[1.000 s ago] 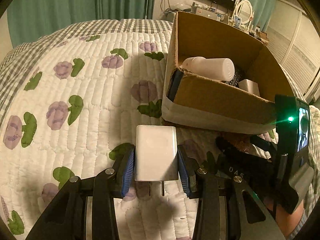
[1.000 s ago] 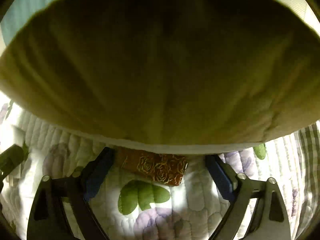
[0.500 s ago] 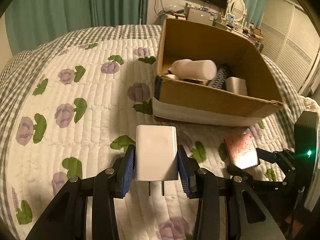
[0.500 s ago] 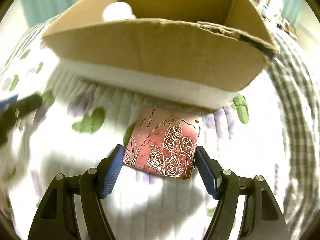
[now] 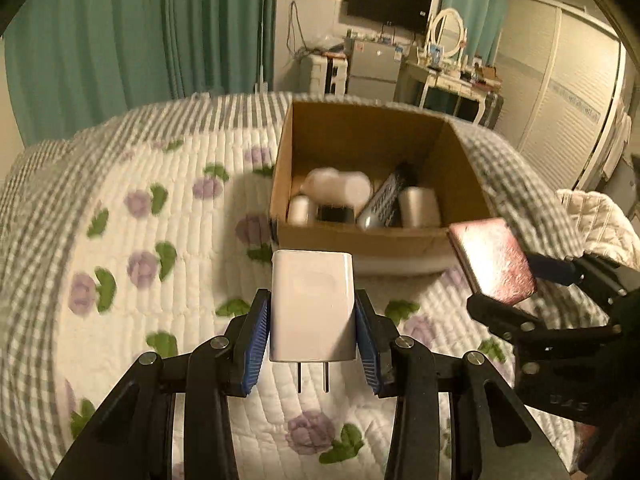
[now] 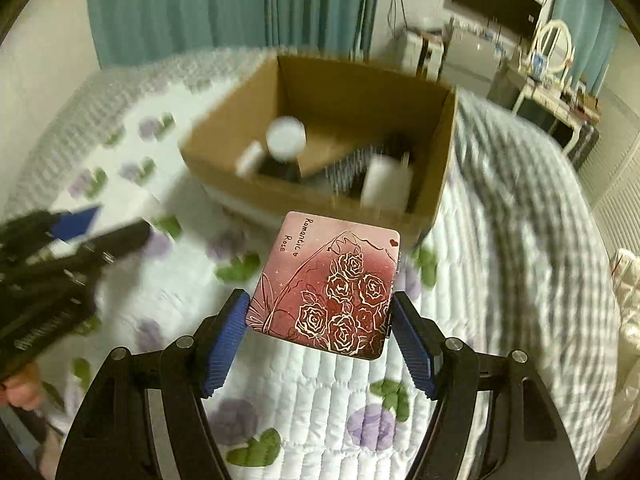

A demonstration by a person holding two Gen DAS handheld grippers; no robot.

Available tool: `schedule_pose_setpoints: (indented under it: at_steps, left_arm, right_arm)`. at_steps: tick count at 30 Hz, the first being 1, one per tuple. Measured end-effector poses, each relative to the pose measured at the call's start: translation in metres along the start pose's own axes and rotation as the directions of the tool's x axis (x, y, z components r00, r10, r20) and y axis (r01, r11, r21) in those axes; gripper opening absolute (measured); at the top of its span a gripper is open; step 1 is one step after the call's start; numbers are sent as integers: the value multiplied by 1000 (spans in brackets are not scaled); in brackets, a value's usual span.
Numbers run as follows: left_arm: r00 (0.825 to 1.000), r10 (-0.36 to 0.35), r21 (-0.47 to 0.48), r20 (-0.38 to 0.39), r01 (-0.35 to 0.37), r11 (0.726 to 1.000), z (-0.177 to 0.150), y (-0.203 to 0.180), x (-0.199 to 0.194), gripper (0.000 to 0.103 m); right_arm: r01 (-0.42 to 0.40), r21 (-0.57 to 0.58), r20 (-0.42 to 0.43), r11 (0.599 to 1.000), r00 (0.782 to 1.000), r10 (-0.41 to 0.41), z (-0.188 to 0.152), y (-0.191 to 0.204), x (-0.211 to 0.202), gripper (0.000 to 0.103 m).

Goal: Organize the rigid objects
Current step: 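Lower the white plug charger and red rose case into the box and release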

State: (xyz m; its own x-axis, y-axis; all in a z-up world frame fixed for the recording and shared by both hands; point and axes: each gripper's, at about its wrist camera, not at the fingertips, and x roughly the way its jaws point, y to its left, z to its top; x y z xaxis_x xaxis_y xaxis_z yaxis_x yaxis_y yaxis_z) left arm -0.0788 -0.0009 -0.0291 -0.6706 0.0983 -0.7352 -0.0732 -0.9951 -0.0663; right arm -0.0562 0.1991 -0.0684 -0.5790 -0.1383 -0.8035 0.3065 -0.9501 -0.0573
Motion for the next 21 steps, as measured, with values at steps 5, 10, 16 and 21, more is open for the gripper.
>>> schedule_pose_setpoints:
  at_steps: [5,10,16,21]
  left_arm:
    - [997,-10,0,76,10,1000,37,-2,-18,41]
    - [992,-23,8,121,22,1000,76,-3,-14,41]
    - [994,-45,47,102,40,998,116,-14,39,41]
    - [996,-56,76,63,51,996,124,-27,90,41]
  right_arm:
    - [-10,-4,117,1000,993,10,33,-6,-41,71]
    - [6,-20,208,1000,978,-1,73,-16,-59,71]
    - [-8,16,263,1000,965,3,114,-39,-45,71]
    - [-14,60,241,998,970,-1,131,-63,-4,71]
